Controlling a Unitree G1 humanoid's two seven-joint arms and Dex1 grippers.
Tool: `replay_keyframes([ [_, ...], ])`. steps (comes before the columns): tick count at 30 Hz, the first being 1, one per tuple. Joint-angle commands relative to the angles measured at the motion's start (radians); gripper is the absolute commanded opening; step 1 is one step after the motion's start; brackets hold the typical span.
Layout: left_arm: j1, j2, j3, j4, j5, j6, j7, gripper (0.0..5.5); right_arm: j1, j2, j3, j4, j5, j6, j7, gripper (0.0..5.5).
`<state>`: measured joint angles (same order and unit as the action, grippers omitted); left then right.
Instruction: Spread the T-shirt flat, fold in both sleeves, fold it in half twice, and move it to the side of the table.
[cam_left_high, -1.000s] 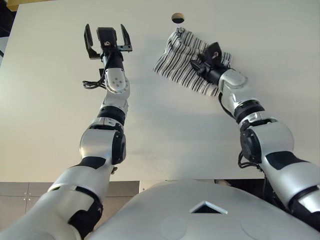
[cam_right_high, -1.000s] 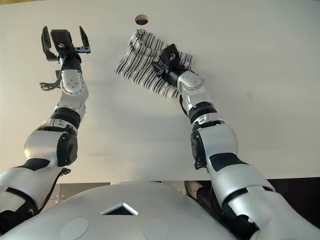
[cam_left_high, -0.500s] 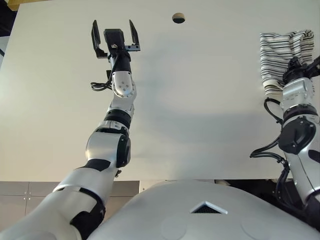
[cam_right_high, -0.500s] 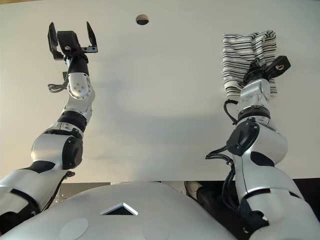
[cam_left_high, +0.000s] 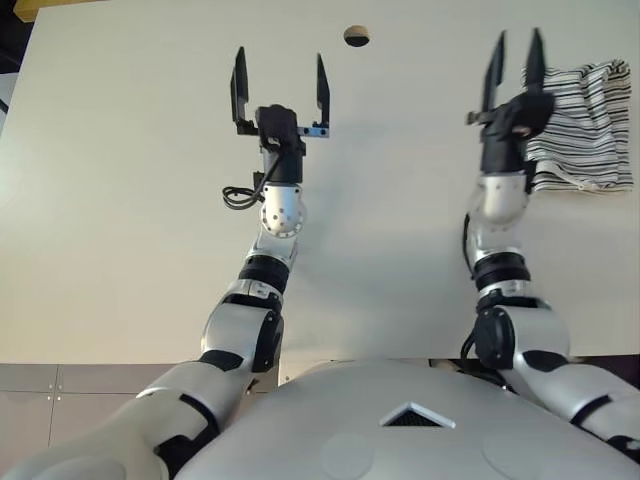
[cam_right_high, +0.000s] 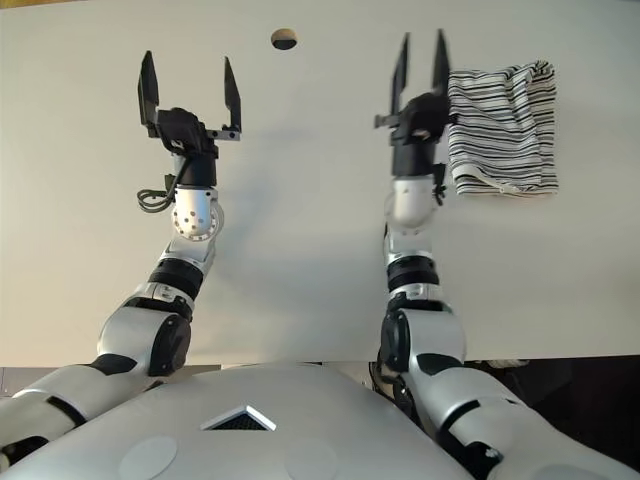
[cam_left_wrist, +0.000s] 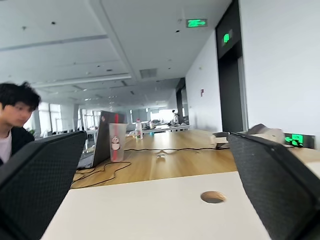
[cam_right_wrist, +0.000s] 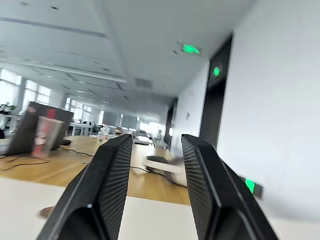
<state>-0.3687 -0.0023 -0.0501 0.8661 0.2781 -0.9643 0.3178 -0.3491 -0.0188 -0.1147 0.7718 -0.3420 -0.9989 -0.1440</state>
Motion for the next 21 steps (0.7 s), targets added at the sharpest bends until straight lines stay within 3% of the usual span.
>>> replay_keyframes([
  [1,0.072,-0.029,-0.025,-0.082,0.020,0.008,0.009,5.21,0.105,0.009,0.082,-0.069,-0.048,-0.002,-0.011,2.06],
  [11,0.162,-0.072,-0.088,-0.216,0.027,0.041,-0.018,5.21,0.234,-0.023,0.170,-0.233,0.020,0.027,0.030,3.93],
  [13,0.166,-0.071,-0.089,-0.224,0.024,0.042,-0.017,5.21,0.247,-0.025,0.177,-0.247,0.028,0.028,0.026,3.93],
  [17,0.176,-0.067,-0.086,-0.244,0.041,0.013,0.003,4.49,0.247,-0.031,0.187,-0.259,0.068,0.027,0.036,4.00],
  [21,0.161,-0.060,-0.076,-0.218,0.042,0.006,0.016,4.49,0.224,-0.031,0.193,-0.227,0.076,0.017,0.031,4.00],
])
